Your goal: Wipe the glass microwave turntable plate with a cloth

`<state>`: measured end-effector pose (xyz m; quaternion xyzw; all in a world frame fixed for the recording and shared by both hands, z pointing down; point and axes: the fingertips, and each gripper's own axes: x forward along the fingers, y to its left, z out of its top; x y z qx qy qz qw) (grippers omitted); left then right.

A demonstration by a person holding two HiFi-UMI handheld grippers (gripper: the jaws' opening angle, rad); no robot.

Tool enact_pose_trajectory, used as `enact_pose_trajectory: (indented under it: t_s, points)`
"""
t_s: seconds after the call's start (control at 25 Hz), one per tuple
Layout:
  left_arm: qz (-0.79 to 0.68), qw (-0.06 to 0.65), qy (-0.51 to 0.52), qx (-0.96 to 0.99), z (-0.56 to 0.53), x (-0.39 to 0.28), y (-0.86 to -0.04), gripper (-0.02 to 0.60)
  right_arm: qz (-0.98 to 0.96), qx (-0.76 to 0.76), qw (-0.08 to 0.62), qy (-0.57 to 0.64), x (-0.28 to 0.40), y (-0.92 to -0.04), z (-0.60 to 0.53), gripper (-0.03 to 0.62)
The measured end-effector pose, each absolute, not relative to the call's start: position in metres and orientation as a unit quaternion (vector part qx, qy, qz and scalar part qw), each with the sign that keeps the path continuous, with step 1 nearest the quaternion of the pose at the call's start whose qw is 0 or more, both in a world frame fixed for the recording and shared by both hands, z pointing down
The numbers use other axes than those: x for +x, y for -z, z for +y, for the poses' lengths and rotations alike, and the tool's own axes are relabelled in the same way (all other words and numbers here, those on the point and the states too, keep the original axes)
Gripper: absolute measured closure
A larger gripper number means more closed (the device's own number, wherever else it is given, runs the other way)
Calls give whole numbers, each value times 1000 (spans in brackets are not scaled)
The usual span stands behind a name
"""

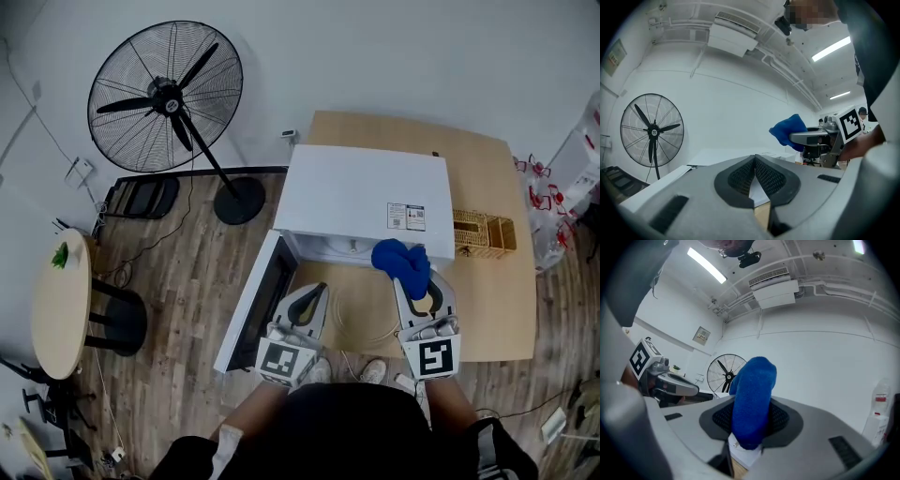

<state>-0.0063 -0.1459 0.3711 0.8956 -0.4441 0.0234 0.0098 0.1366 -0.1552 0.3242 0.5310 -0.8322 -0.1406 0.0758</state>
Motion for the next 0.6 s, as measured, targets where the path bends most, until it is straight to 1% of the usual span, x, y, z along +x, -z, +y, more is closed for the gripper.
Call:
enact_pose_trajectory:
  t_s: [0.28,0.6]
  points:
    - [-439,6,-18,898,-146,1,-367,575,-829,537,64,142,142,-318,-156,467]
    - [-435,11,-17,900,-144,10,-368,575,-829,539,71,130,149,-322,-157,465]
